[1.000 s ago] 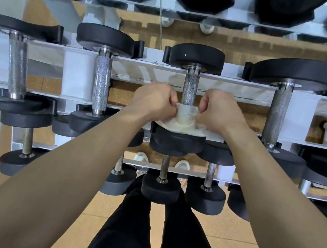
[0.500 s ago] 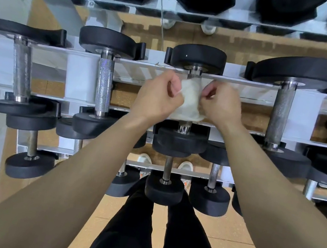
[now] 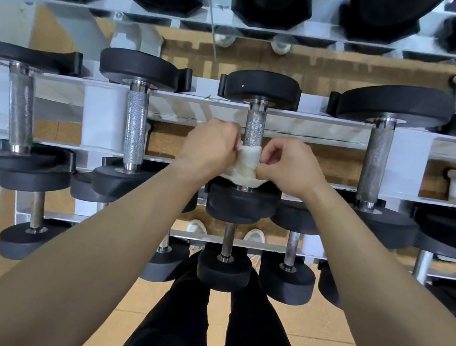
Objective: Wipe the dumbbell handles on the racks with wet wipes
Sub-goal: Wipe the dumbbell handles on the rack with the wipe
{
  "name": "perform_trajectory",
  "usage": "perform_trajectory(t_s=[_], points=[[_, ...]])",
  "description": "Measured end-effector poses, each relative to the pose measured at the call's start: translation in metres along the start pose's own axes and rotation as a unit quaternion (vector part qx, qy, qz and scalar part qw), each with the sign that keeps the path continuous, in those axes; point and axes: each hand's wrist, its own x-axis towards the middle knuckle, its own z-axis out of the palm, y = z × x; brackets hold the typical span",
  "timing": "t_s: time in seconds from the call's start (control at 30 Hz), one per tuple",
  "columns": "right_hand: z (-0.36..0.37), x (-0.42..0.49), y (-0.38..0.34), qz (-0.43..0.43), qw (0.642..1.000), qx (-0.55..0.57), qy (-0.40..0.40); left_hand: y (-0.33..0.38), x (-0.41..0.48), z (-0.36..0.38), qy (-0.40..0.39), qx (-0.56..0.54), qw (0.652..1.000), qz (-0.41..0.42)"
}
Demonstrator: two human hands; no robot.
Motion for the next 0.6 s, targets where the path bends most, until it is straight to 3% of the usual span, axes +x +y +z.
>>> perform_trajectory(t_s=[0.07, 0.13, 0.23, 0.3, 0.37, 0.47, 0.53, 0.6], points=[[-0.003, -0.002, -0.005, -0.004, 0.998, 0.048, 0.049, 0.005, 0.014, 0.007, 0.008, -0.017, 1.000, -0.010], [-0.003, -0.005, -0.014, -0.024, 0.996, 0.038, 0.076, 0.007, 0.024, 0.012, 0.049, -0.120, 0.989, -0.068], [-0.002, -0.001, -0.022, -0.020, 0.981, 0.057, 0.182, 0.011, 0.031, 0.013, 0.135, -0.322, 0.924, -0.160], [-0.005, 0.005, -0.017, -0.003, 0.969, 0.068, 0.236, 0.011, 0.024, 0.012, 0.148, -0.360, 0.907, -0.160], [-0.004, 0.007, -0.010, 0.009, 0.981, 0.031, 0.189, 0.005, 0.010, 0.010, 0.111, -0.321, 0.934, -0.114], [0.000, 0.001, -0.004, 0.003, 0.997, -0.051, 0.061, -0.015, -0.006, -0.002, -0.017, -0.199, 0.979, -0.046], [-0.003, -0.004, -0.003, 0.004, 0.994, -0.110, -0.022, -0.025, -0.015, -0.010, -0.120, -0.115, 0.986, -0.030], [-0.008, -0.012, -0.002, 0.017, 0.986, -0.150, -0.069, -0.030, -0.024, -0.014, -0.148, -0.070, 0.986, -0.024]])
